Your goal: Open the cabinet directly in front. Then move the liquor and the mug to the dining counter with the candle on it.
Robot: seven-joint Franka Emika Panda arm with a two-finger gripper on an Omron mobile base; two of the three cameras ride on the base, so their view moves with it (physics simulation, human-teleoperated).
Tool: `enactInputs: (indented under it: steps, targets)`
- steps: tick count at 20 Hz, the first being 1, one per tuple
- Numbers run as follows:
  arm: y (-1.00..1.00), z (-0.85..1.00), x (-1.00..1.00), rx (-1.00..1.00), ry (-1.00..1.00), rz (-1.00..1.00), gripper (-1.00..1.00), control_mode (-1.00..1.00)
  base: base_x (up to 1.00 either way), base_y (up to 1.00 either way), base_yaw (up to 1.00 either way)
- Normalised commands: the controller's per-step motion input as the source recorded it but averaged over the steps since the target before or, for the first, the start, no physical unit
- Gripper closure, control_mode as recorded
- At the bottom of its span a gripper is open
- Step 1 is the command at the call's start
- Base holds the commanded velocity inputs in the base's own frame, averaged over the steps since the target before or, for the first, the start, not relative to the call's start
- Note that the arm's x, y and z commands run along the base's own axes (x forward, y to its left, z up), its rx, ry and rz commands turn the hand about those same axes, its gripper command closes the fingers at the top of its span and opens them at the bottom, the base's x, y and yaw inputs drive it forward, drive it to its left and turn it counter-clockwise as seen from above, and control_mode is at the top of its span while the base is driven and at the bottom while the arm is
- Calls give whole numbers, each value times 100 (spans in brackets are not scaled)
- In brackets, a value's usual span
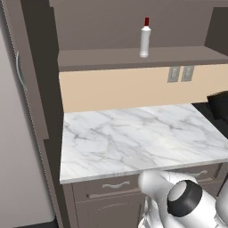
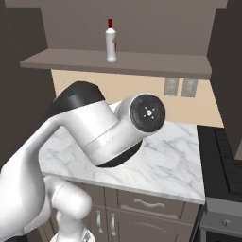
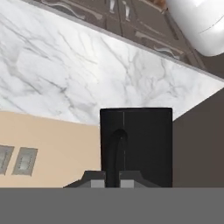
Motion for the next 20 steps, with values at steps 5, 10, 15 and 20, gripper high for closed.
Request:
enactInputs:
  steps: [5,10,15,20]
  targets:
    - [93,-19,-6,17,-12,-12,100,-100,0,0,0]
    - [100,-23,-6,14,-18,-14,100,-100,0,0,0]
    - [83,-12,2,14,-6,-14,100,-100,0,0,0]
    - [5,1,5,12,0,-4,100,-100,0,0,0]
